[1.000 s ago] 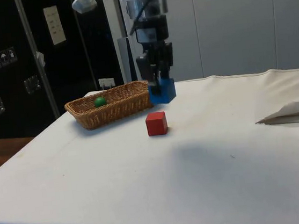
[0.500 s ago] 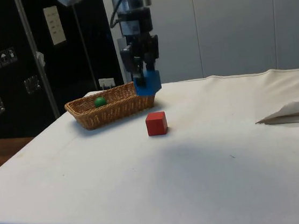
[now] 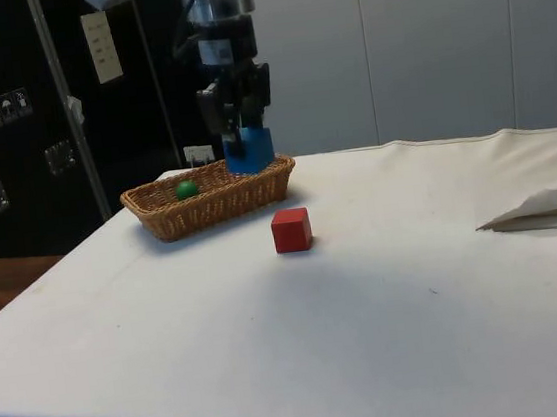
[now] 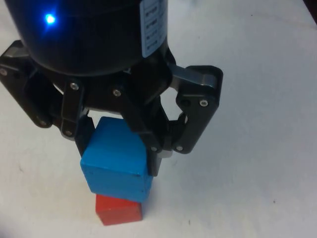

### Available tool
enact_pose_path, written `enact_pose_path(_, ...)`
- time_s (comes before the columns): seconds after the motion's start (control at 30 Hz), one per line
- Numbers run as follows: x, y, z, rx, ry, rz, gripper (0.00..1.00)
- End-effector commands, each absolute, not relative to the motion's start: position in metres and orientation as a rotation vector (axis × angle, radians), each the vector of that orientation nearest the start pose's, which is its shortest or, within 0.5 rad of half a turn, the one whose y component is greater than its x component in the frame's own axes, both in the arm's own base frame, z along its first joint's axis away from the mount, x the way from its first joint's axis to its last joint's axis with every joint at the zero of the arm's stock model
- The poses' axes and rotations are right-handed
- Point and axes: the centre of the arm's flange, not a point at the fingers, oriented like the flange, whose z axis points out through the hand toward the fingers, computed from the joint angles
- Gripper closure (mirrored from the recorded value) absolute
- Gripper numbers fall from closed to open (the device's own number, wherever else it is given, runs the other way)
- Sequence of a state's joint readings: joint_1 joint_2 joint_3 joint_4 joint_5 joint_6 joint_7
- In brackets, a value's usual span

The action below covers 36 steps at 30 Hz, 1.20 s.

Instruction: Place all non-red objects into the basket.

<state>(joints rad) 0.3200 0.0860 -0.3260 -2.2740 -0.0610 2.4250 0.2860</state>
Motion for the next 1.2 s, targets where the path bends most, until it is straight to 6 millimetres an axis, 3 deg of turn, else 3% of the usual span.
enact_pose_path(0.0, 0.537, -0.005, 0.328, -3.168, 0.394, -0.115, 0.97)
enact_pose_path(0.63, 0.577, -0.024, 0.327, -3.204, 0.441, -0.173, 0.97)
enact_pose_path(0.8, 0.59, -0.035, 0.318, -3.19, 0.461, -0.163, 0.97)
enact_pose_path(1.17, 0.597, -0.055, 0.294, -3.166, 0.528, -0.143, 0.97)
